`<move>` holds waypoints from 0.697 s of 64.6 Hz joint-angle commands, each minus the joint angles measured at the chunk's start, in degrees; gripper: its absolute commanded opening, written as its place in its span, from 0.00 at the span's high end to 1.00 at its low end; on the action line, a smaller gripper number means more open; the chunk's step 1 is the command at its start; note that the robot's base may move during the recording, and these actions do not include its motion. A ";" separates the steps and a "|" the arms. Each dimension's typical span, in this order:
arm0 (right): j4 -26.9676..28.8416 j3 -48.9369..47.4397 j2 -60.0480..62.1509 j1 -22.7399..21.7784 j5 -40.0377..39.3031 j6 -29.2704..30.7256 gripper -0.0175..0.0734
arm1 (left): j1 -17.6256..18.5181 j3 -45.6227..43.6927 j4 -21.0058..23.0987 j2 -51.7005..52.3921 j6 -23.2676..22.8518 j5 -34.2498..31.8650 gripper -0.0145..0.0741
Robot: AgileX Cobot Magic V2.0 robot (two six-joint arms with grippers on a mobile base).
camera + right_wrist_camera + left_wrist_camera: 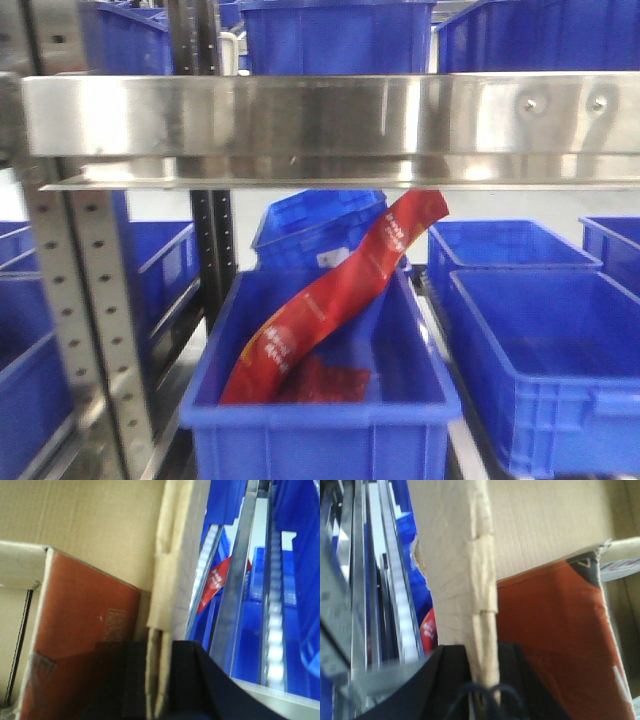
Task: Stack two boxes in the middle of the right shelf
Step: 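Align the base in front of the middle shelf holding the boxes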
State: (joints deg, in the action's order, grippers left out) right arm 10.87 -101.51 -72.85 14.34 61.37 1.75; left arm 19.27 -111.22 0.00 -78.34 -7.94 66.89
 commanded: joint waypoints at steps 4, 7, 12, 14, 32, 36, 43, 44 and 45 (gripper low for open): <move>-1.46 -0.59 0.85 -0.23 -2.20 0.64 0.98 | -0.26 -0.82 -0.85 0.99 0.24 -3.47 0.96; -1.46 -0.59 0.85 -0.23 -2.20 0.64 0.98 | -0.26 -0.82 -0.85 0.99 0.24 -3.47 0.96; -1.46 -0.59 0.85 -0.23 -2.20 0.64 0.98 | -0.26 -0.82 -0.85 0.99 0.24 -3.47 0.96; -1.46 -0.59 0.85 -0.23 -2.20 0.64 0.98 | -0.26 -0.82 -0.85 0.99 0.24 -3.47 0.96; -1.46 -0.59 0.85 -0.23 -2.20 0.64 0.98 | -0.26 -0.82 -0.85 0.99 0.24 -3.47 0.96; -1.46 -0.59 0.85 -0.23 -2.20 0.64 0.98 | -0.26 -0.82 -0.85 0.99 0.24 -3.47 0.96; -1.46 -0.59 0.85 -0.23 -2.20 0.64 0.98 | -0.26 -0.82 -0.85 0.99 0.24 -3.47 0.96; -1.46 -0.59 0.85 -0.23 -2.20 0.64 0.98 | -0.26 -0.82 -0.85 0.99 0.24 -3.47 0.96; -1.46 -0.59 0.85 -0.23 -2.20 0.64 0.98 | -0.26 -0.82 -0.85 0.99 0.24 -3.47 0.96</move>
State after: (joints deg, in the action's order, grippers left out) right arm 10.87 -101.51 -72.85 14.34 61.37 1.75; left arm 19.27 -111.22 0.00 -78.34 -7.94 66.85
